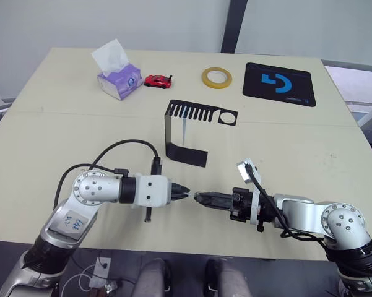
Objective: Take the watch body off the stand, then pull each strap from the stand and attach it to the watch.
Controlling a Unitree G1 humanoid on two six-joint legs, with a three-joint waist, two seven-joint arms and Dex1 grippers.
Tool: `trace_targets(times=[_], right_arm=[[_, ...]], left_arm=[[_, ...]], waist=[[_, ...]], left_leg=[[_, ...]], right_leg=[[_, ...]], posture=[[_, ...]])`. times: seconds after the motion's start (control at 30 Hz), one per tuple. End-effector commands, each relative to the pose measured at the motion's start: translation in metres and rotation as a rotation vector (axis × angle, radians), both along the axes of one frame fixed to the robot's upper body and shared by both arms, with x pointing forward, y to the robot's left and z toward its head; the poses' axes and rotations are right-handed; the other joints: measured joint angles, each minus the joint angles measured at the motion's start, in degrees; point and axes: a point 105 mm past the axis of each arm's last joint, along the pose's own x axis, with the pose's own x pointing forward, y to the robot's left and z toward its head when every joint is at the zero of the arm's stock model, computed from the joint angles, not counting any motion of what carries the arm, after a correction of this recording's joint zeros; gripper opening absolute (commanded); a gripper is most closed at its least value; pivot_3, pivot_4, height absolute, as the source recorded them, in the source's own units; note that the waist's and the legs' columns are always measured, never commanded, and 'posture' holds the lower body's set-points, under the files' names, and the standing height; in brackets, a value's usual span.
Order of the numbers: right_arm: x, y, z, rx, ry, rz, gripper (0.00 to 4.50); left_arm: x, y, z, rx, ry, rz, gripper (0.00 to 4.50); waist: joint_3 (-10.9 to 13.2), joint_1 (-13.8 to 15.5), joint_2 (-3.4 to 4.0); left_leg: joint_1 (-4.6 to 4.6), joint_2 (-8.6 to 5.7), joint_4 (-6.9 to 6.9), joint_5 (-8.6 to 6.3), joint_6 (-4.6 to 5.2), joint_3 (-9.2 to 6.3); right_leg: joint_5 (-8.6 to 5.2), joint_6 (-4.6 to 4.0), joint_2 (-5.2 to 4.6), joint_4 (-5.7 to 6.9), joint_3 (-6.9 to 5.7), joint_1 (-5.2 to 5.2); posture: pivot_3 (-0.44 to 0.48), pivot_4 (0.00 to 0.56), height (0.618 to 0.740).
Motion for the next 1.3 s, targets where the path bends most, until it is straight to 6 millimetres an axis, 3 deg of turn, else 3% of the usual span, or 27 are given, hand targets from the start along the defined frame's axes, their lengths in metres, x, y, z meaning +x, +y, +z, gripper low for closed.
trace_targets(times=[0.03,1.3], right_arm=[[-0.004,0.005,0.011,0.050,-0.028,0.027,1.65],[-0.008,0.005,0.015,0.072,-0.025,0.048,1.65]], left_arm=[[-0.009,-0.013,0.009,-0.009,-0.051,-0.059,0.00],[-0.016,-0.013,-0.004,0.015,-0.034,-0.036,0.00]], waist=[[0.00,0.00,0.00],[0.00,0.02,0.00]], left_leg=[[0.00,0.00,0.00,0.00,0.00,0.00],[0.00,0.00,0.00,0.00,0.01,0.00]], right_leg=[[0.00,0.00,0.00,0.00,0.00,0.00],[0.00,0.00,-0.01,0.00,0.01,0.00]], posture=[[0.000,0.150,0.740],[0.000,0.150,0.740]])
